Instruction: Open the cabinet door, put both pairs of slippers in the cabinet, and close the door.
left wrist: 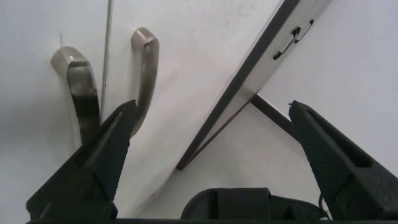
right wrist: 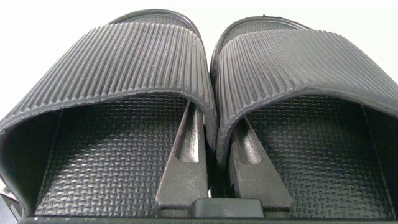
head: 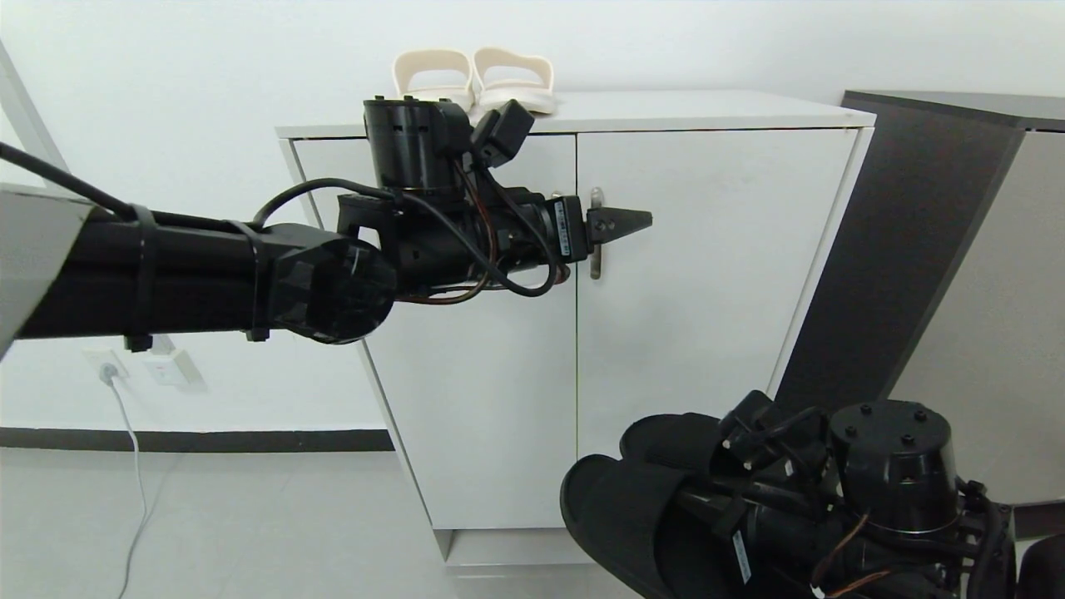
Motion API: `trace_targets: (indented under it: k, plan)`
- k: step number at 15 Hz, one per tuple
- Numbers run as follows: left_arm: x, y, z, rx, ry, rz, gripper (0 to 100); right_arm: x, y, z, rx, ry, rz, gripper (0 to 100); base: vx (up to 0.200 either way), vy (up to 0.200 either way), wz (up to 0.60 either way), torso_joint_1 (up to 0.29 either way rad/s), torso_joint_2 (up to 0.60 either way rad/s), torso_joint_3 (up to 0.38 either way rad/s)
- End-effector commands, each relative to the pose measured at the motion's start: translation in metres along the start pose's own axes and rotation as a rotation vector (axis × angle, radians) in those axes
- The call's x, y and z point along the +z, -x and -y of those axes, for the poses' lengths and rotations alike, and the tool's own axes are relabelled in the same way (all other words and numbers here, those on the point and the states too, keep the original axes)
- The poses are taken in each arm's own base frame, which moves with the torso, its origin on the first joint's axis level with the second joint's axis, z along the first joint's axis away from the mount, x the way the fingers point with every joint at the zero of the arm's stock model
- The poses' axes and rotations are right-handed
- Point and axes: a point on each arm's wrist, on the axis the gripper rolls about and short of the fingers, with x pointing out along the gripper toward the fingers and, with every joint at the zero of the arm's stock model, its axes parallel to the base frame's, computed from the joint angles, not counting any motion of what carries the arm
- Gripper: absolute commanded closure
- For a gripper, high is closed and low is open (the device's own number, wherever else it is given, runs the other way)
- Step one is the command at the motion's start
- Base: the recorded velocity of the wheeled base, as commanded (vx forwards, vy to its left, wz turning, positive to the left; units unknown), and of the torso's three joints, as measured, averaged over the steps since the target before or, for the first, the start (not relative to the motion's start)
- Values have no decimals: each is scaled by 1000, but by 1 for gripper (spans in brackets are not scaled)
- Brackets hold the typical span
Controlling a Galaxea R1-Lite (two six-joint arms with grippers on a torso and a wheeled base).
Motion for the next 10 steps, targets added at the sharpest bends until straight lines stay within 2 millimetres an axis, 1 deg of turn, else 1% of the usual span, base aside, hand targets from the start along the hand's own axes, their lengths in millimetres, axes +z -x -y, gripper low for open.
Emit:
trace_targets:
  k: [1, 6, 10]
  plan:
    - [-4, -7, -4, 2, 3, -6, 0, -1, 0, 0, 1, 1, -3, 100, 0, 0, 0, 0, 0, 0]
    - [-2, -18, -8, -4, 47, 10, 0, -1, 0, 0, 3, 1, -3, 100, 0, 0, 0, 0, 0, 0]
    - [-8, -26, -13, -1, 51, 0, 0, -2, -1, 0, 3, 0, -9, 100, 0, 0, 0, 0, 0, 0]
